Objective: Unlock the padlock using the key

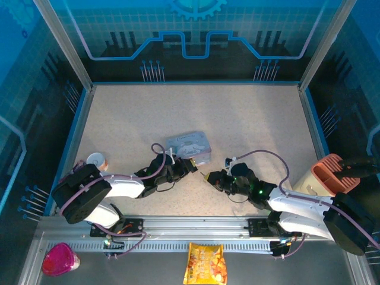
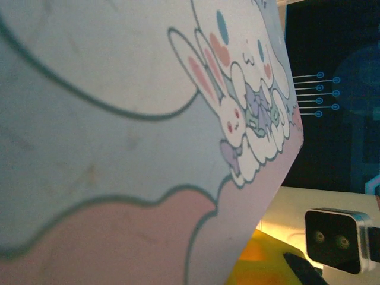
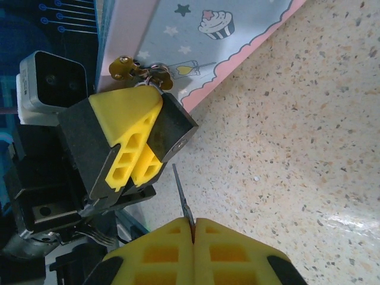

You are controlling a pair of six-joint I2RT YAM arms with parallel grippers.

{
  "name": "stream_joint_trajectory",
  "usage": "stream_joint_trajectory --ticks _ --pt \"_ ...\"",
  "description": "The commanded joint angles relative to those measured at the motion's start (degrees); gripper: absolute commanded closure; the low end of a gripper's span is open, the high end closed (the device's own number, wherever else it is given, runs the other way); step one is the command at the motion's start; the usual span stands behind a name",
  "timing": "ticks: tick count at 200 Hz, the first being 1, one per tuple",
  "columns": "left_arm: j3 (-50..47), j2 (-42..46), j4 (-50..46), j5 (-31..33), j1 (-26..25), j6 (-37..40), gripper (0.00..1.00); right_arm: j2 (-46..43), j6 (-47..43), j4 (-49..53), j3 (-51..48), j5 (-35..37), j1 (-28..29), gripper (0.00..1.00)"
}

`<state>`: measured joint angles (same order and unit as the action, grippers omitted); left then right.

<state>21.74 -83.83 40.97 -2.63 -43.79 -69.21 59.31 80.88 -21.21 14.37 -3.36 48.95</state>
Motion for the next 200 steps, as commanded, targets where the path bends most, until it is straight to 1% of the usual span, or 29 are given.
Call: stream_joint_trajectory --ticks 1,41,89,114,200 --pt "1.8 2.2 3.1 0.2 -0.7 -1.7 0.92 1.7 2.1 -5.0 -1.2 -1.8 -1.1 1.0" --pt "1.9 2.2 3.1 0.7 -1.2 -2.5 0.92 4.7 3.3 -8.6 -1.1 -3.1 -1.2 1.0" --pt "1.8 2.4 3.4 1.1 -1.6 -3.2 0.92 6.0 5.2 -12.1 -2.7 -3.1 -1.2 1.0" --pt "1.8 2.3 4.4 1.1 -1.8 -3.6 0.92 7.0 7.2 -15.5 -3.4 -3.8 -1.2 1.0" --pt "1.6 2.8 6.0 1.7 -2.4 -5.7 0.92 8.5 9.6 -19.8 -4.8 -2.8 -0.7 1.0"
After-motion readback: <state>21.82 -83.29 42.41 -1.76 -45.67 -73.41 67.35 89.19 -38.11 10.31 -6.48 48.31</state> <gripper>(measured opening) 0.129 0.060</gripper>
